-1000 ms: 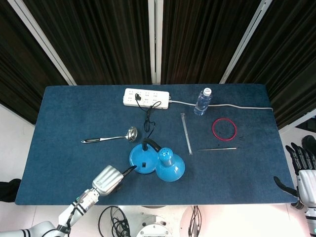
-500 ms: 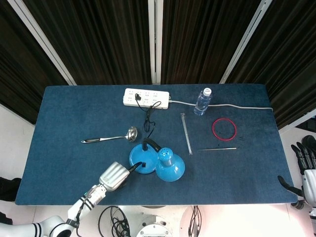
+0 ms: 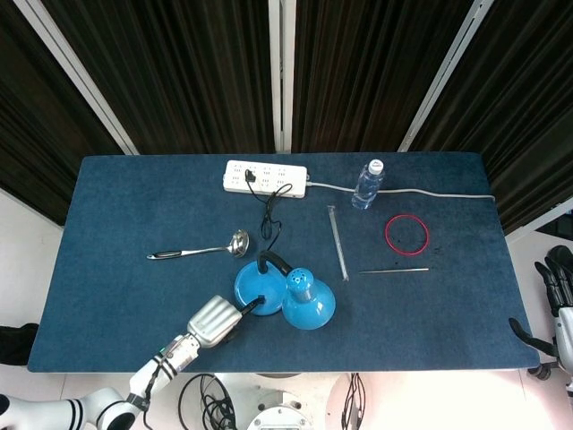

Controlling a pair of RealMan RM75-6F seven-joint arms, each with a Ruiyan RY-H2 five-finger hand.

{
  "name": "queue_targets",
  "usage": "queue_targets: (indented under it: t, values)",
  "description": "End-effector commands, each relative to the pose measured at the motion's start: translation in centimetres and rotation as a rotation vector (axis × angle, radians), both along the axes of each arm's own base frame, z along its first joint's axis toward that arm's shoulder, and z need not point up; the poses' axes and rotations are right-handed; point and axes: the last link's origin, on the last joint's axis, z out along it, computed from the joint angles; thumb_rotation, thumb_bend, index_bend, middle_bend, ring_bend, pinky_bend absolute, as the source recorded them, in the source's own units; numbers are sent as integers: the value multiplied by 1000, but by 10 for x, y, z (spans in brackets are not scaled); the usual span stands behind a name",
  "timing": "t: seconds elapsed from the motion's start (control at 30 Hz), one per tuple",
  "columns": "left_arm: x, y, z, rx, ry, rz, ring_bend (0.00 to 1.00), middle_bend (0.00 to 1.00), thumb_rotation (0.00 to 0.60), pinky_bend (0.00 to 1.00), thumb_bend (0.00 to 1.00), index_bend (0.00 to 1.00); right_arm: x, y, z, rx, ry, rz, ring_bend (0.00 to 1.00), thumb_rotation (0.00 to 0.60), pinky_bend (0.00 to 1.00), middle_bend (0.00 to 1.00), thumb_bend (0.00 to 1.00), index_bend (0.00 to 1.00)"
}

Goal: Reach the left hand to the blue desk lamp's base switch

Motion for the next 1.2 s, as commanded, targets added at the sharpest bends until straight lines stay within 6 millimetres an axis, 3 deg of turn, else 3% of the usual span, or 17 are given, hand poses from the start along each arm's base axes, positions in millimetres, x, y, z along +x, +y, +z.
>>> queue_targets:
  t: [0.03,0.57,0.87,1.2]
  values:
    - [-1,0,0,-1,3,5,809,822,600,752,385,90,0,0,0,1,0,0,0,600,0,0,158,0]
    - [0,-5,4,8,-19,-10,807,812,600,750,385,262,-2,0,-3,12,6,-20,0,600,0,0,157,0]
    - [-1,-5,3,6,-40,-18,807,811,600,750,385,423,-3,0,-4,16,9,-29,0,600,0,0,157,0]
    - [-1,-3,6,29,-67,-25,807,809,600,750,385,418,-4,0,-3,13,8,-30,0,600,0,0,157,0]
